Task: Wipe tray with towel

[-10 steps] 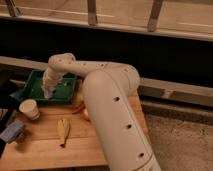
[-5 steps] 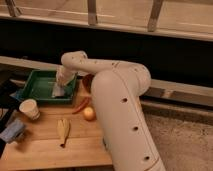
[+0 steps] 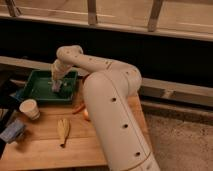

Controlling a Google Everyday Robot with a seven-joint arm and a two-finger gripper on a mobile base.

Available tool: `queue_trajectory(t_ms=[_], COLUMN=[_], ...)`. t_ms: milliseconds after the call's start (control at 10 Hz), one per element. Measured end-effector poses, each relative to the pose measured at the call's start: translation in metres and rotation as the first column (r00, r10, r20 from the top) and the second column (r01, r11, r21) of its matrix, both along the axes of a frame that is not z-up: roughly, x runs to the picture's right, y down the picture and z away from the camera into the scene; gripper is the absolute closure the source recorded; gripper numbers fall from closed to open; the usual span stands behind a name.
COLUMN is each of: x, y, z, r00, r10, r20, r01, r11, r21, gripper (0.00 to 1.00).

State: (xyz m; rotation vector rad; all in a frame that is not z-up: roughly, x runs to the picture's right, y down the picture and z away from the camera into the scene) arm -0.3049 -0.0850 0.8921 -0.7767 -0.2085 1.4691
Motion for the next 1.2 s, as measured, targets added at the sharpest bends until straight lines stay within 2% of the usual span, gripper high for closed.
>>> queue_trajectory(t_ms=[300, 500, 700, 800, 1000, 1200], x=[-0.025, -0.018, -0.003, 0.007, 0.03, 0.024], y=[0.037, 0.05, 0.049, 0.041, 0.01, -0.019], z=[-0.016, -0.022, -0.021, -0.018, -0.005, 0.0], r00=[0.998, 0.999, 1.0, 1.0, 1.0, 1.0], r10=[-0.052, -0.041, -0.023, -0.013, -0.009, -0.029], r20=[0.046, 0.033, 0.014, 0.001, -0.018, 0.001], r01=[0.053, 0.042, 0.023, 0.013, 0.009, 0.029], r11=[0.9984, 0.9986, 0.9991, 0.9994, 0.9999, 0.9994], r21=[-0.022, -0.034, -0.037, -0.033, -0.013, 0.019], gripper=[1.0, 1.0, 1.0, 1.0, 1.0, 1.0])
